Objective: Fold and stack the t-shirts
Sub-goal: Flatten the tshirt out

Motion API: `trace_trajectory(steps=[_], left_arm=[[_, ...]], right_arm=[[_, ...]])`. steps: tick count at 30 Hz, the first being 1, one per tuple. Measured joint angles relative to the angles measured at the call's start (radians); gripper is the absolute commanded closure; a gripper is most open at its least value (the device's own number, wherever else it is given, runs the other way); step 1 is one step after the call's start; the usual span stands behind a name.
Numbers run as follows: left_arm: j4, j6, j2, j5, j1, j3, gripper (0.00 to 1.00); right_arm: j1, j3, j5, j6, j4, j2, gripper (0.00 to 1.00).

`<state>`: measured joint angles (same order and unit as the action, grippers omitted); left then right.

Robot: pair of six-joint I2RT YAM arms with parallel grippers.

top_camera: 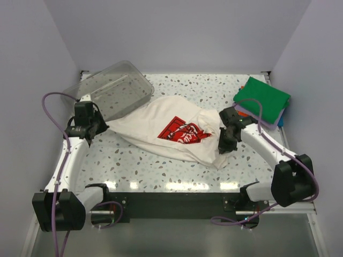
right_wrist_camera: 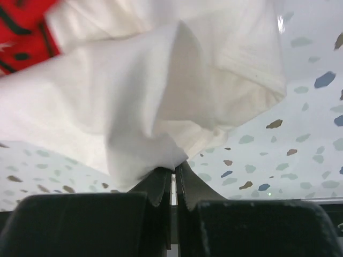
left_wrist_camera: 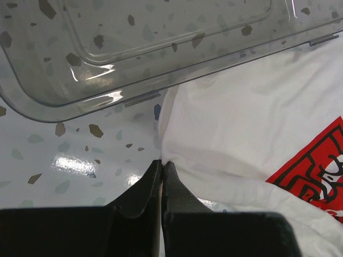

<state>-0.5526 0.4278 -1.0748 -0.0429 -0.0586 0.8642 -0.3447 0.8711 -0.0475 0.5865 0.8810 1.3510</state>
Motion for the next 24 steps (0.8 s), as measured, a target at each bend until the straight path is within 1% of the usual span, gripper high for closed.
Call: trace_trajectory(steps=[5, 10, 13, 17, 20, 24], left_arm=[[0.014, -0.024, -0.015, 0.006, 0.000, 0.000, 1.00], [0.014, -0.030, -0.022, 0.024, 0.000, 0.003, 1.00], [0.010, -0.029, -0.022, 0.053, 0.000, 0.033, 1.00], [0.017, -0.027, -0.022, 0.121, 0.000, 0.148, 1.00], [0.035, -0.024, -0.024, 0.173, 0.000, 0.272, 1.00], [0.060, -0.019, -0.026, 0.224, 0.000, 0.446, 1.00]], right_arm=[[0.000, 0.246, -0.014, -0.053, 0.096, -0.002, 1.00], [0.000, 0.433, -0.039, -0.100, 0.196, -0.002, 1.00], [0.003, 0.561, -0.059, -0.127, 0.262, 0.013, 1.00], [0.022, 0.824, -0.081, -0.169, 0.340, 0.058, 1.00], [0.040, 1.069, -0.114, -0.197, 0.398, 0.098, 1.00], [0.050, 1.394, -0.152, -0.227, 0.428, 0.135, 1.00]])
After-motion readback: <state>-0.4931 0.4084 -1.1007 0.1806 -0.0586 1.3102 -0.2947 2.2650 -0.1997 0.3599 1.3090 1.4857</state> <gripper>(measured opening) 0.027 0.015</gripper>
